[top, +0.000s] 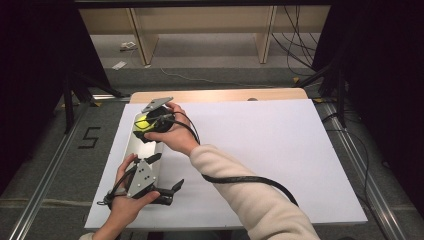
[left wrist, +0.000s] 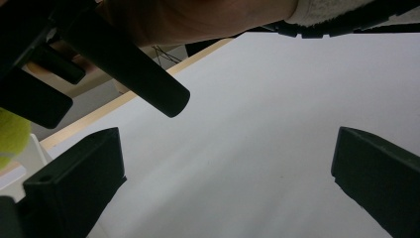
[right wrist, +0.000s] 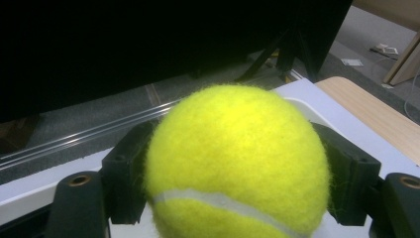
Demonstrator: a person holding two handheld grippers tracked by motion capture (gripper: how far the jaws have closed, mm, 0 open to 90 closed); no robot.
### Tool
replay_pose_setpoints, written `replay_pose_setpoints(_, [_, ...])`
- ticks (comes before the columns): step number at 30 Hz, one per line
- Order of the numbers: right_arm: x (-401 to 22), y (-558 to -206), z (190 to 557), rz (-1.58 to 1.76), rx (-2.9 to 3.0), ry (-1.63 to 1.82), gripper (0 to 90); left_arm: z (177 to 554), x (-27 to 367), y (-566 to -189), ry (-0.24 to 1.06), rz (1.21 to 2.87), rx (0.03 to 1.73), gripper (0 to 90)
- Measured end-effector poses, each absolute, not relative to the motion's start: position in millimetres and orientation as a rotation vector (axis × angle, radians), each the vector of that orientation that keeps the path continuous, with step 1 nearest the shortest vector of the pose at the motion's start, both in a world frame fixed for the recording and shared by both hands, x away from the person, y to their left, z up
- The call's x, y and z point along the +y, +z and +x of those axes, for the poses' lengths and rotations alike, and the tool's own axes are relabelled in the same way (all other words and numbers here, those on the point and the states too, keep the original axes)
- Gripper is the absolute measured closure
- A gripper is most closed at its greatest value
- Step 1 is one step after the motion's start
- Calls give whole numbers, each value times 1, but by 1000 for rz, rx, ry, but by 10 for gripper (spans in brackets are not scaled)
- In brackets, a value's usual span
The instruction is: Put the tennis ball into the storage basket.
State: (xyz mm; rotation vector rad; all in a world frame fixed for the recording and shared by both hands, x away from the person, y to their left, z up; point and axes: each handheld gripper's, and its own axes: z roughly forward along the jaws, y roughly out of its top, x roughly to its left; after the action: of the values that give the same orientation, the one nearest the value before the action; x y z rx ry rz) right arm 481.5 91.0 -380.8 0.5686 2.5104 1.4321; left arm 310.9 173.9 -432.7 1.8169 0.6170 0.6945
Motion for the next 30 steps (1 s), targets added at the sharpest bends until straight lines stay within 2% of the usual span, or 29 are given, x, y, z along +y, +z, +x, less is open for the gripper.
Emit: replay_pose_setpoints(30, [101, -384, 485, 561, 2537, 1427, 269, 311, 174, -433, 692, 1823, 612, 0])
